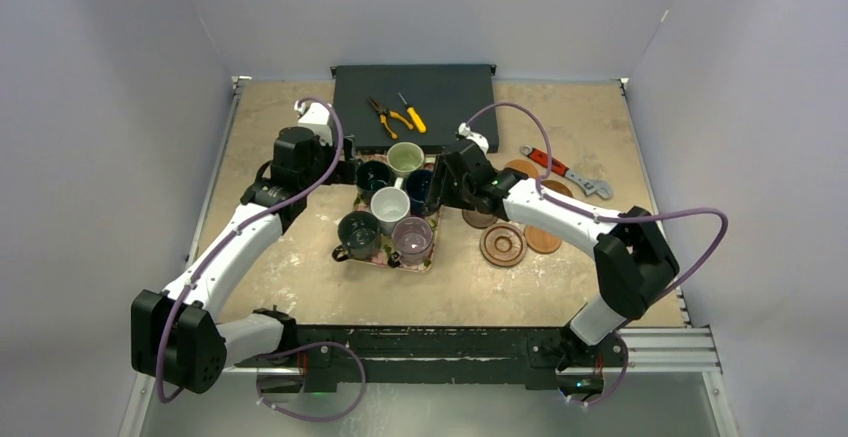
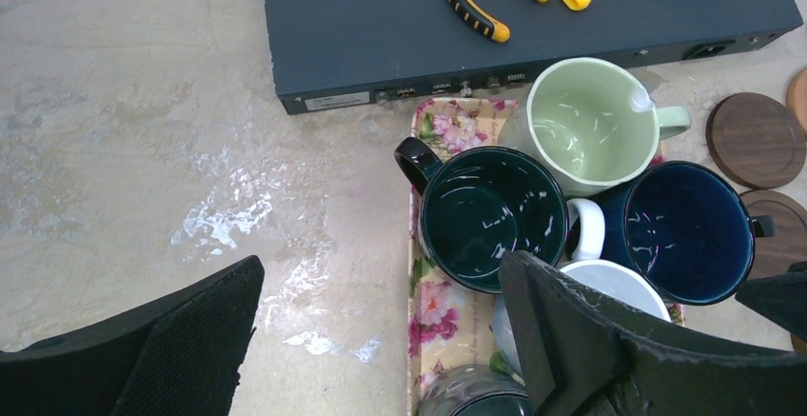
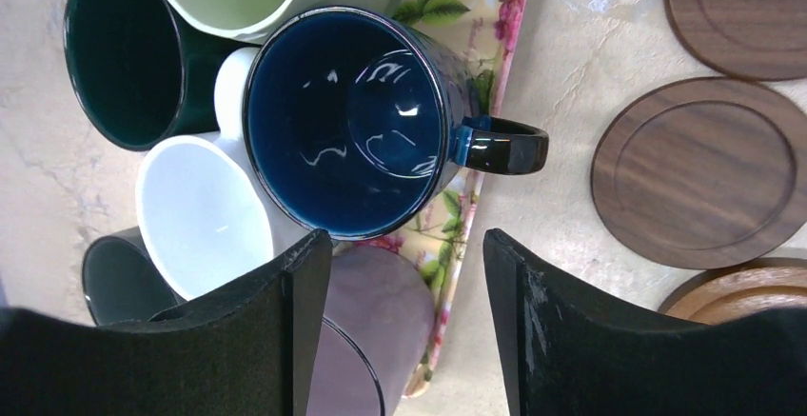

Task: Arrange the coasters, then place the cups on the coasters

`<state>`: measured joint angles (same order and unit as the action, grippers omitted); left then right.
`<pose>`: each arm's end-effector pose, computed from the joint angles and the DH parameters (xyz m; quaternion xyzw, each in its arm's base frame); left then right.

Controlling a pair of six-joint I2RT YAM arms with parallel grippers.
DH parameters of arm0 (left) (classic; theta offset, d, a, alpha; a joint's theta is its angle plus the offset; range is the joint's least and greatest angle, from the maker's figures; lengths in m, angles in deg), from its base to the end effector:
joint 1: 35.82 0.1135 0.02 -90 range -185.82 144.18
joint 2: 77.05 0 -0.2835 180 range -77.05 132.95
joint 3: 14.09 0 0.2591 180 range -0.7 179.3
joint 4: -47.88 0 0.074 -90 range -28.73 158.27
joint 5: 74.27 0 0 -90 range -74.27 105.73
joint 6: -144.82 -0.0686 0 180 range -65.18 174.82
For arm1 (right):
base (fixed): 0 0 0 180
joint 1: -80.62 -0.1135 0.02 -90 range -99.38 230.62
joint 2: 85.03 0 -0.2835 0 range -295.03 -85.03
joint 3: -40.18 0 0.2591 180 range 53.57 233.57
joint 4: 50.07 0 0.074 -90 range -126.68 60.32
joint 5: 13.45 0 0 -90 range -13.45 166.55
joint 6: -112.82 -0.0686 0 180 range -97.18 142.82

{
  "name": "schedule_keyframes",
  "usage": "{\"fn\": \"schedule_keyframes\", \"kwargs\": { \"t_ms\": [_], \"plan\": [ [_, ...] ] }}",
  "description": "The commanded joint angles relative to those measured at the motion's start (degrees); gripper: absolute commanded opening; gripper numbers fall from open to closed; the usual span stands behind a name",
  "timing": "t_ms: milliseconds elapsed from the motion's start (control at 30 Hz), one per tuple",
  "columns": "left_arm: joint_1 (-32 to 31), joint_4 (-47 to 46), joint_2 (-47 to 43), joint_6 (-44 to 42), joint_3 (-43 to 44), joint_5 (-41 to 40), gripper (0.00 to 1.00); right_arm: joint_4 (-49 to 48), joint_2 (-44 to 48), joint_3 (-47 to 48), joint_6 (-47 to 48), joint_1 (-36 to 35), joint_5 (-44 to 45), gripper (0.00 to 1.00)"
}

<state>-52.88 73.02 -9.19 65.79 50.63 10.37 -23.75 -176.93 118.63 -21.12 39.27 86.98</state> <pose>0.2860 -0.0811 0.2945 0.0216 0.8575 -0.0851 0.5068 0.3011 0.2484 0.2461 0.0589 0.9006 0.2258 0.3667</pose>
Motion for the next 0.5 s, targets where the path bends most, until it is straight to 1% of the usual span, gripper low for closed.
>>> {"fn": "schedule_keyframes", "kwargs": {
  "t_ms": [0, 67, 300, 467],
  "plan": [
    [-0.3, -1.1, -0.7, 0.4, 1.8, -0.8, 0.94, -4.4, -0.6, -1.1, -7.7, -0.2, -0.1, 0.62],
    [-0.3, -1.0, -1.0, 0.4, 1.9, -1.3, 0.95, -4.5, -1.1, -1.1, -9.1, -0.3, 0.6, 0.6],
    [-0.3, -0.7, -1.1, 0.3, 2.0, -1.4, 0.95, -5.6, -4.2, -1.2, -12.6, -0.3, 0.9, 0.58],
    [-0.3, -0.7, -1.2, 0.3, 2.1, -1.9, 0.95, -7.0, -3.9, -2.6, -14.9, -0.3, 1.5, 0.52]
  ]
}}
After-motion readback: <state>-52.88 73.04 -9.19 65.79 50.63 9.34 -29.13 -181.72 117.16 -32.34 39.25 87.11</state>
